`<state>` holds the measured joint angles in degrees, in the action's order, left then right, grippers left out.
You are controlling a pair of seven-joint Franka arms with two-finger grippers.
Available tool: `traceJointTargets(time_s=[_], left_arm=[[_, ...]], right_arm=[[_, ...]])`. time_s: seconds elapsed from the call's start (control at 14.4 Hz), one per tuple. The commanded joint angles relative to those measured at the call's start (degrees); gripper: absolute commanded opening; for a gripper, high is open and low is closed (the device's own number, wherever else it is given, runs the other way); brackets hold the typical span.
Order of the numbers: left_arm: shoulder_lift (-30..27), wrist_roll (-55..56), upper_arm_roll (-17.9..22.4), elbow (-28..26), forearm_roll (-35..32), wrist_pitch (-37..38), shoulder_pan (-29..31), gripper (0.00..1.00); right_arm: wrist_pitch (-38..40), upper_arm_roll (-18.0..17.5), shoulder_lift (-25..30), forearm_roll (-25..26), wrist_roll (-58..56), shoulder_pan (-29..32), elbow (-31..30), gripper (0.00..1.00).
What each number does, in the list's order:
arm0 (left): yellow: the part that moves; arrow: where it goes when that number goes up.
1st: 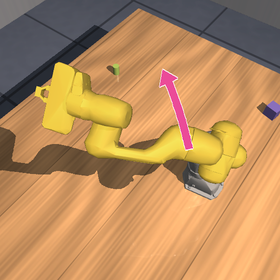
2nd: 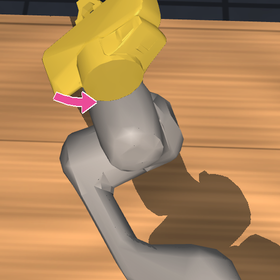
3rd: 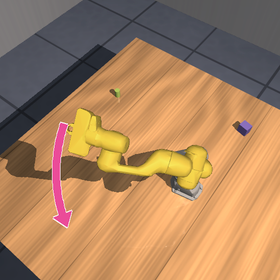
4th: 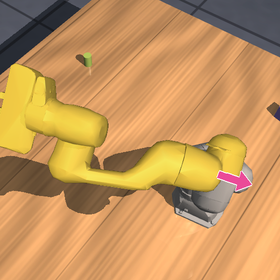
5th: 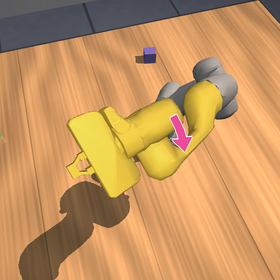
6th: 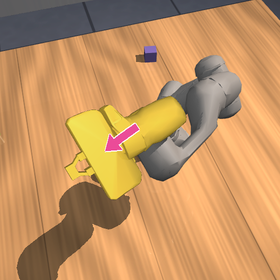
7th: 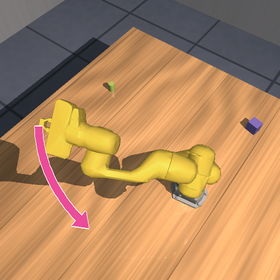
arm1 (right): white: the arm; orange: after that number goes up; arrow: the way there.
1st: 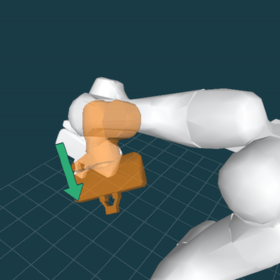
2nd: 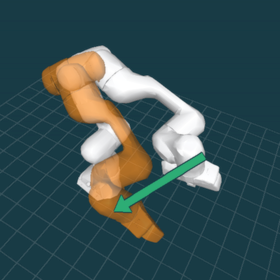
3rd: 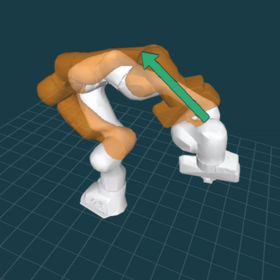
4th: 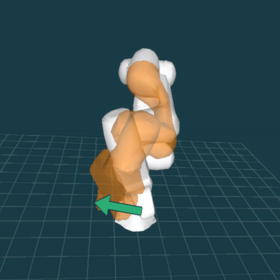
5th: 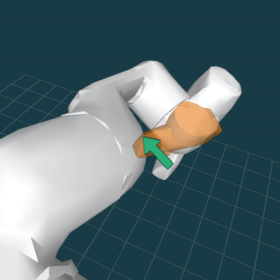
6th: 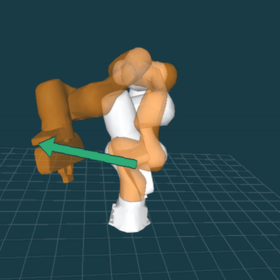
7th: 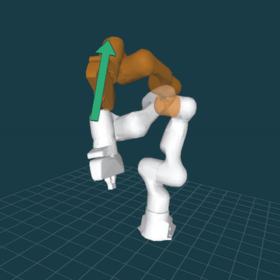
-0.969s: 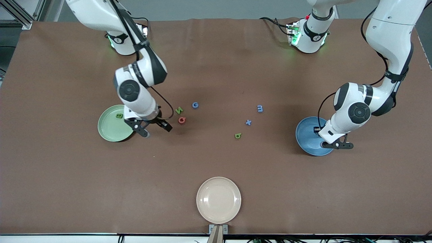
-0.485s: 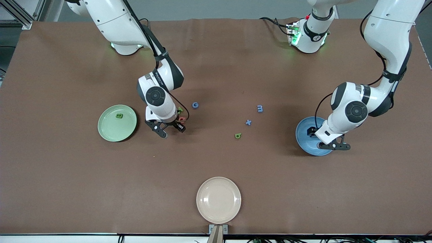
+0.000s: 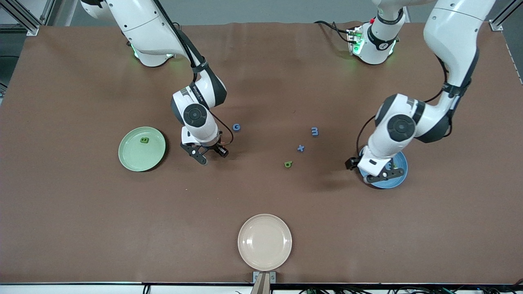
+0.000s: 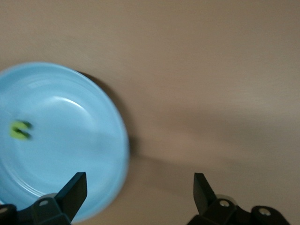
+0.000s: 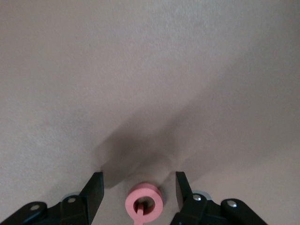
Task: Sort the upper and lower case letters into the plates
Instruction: 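Grasp the pink Q with the right gripper while the left gripper reaches the b, then drop the Q on the green plate while the left gripper grasps the b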
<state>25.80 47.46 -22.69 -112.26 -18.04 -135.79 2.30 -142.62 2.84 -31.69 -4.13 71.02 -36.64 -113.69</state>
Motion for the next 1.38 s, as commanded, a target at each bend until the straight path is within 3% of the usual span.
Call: traceJointTargets(time_s=[0.0, 0.42, 0.62, 0.83, 1.18, 1.32], left_arm=[[2.8, 14.4, 0.1, 4.8, -0.9, 1.4, -4.9, 1.0], [11.4, 59.0, 0.2, 16.0, -0.4, 1.7, -15.4, 1.0], [13.9, 75.1, 0.2, 18.9, -0.3, 3.4, -18.6, 1.0], [15.2, 82.2, 0.2, 18.9, -0.2, 3.5, -18.8, 1.0], [17.3, 94.7, 0.2, 19.0, -0.2, 2.9, -19.5, 1.0], [18.1, 95.1, 0.2, 19.6, -0.1, 2.8, -20.4, 1.0]], right_arm=[[0.0, 0.7, 0.4, -0.1, 1.6, -1.7, -0.9, 0.66], [-0.1, 0.6, 1.1, 0.0, 1.6, -1.9, -2.2, 0.55], [-0.3, 0.7, 1.5, 0.1, 1.6, -2.2, -2.2, 0.28], [0.1, 1.2, 2.3, 0.4, 1.0, -1.5, -2.2, 0.04], [9.5, 3.3, 10.2, 0.5, -8.6, 2.4, -2.8, 0.0], [9.8, 4.2, 14.3, 1.9, -15.3, 5.2, -6.9, 0.0]])
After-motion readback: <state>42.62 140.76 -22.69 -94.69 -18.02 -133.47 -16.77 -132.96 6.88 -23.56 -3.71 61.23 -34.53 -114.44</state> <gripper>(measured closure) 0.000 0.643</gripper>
